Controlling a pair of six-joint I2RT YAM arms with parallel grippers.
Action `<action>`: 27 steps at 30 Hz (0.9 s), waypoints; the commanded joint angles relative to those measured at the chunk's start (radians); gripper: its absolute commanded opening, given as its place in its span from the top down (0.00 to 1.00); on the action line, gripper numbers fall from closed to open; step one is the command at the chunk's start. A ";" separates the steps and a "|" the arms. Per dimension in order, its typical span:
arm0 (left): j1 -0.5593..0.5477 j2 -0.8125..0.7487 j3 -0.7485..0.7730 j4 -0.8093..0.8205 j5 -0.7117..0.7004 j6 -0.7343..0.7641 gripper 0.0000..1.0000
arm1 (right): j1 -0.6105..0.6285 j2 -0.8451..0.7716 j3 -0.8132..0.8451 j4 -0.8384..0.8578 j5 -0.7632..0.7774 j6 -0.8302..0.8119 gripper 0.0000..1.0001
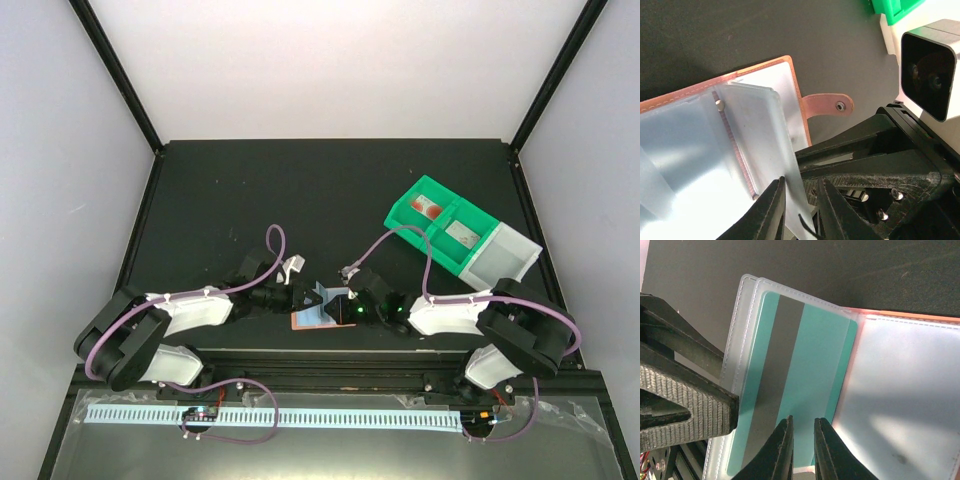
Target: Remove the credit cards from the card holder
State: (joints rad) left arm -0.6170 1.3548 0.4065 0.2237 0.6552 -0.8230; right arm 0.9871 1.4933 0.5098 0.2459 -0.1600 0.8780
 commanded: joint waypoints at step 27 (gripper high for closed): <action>-0.009 -0.037 -0.018 0.067 0.014 -0.008 0.84 | 0.004 -0.027 -0.037 0.007 0.059 0.026 0.78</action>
State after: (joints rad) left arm -0.6174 1.3529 0.3882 0.2554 0.6586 -0.8299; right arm 0.9871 1.4837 0.4812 0.2363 -0.1318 0.8982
